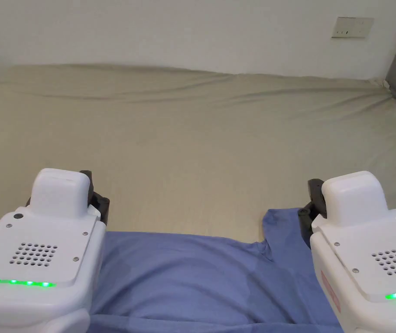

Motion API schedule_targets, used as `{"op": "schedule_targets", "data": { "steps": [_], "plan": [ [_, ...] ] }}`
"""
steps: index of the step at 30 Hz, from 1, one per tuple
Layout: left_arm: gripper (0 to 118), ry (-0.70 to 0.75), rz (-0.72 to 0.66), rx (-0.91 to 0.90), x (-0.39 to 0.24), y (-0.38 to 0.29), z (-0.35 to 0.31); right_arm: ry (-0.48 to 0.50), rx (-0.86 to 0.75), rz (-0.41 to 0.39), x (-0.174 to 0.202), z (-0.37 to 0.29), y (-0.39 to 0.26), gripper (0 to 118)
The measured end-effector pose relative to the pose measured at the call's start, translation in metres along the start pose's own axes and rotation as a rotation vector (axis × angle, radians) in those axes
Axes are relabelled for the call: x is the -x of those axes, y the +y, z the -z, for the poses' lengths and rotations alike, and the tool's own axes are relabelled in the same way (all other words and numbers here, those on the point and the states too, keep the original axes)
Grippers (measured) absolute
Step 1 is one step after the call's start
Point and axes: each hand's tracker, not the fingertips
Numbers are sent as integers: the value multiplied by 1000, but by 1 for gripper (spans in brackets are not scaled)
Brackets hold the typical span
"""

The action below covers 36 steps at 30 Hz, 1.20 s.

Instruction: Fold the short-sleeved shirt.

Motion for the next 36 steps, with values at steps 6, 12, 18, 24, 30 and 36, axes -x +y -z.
{"op": "schedule_targets", "data": {
  "steps": [6, 12, 18, 24, 30, 36],
  "plan": [
    [0, -101, -37, 383, 24, -82, 97, 2, 111, 8, -9, 35, -32, 2],
    [110, -51, -54, 615, 66, -140, 206, -43, 213, 28, -31, 66, -60, 2],
    [109, -58, -60, 676, 70, -154, 274, -74, 283, 34, -48, 86, -74, 2],
    [80, -129, -117, 682, 55, -156, 261, -99, 322, 47, -66, 94, -79, 2],
    [1, -114, 40, 606, 39, -137, 231, -68, 370, 80, -85, 115, -78, 2],
    [1, -107, 30, 462, 48, -89, 177, 18, 587, 159, -110, 164, -111, 108]
  ]
}}
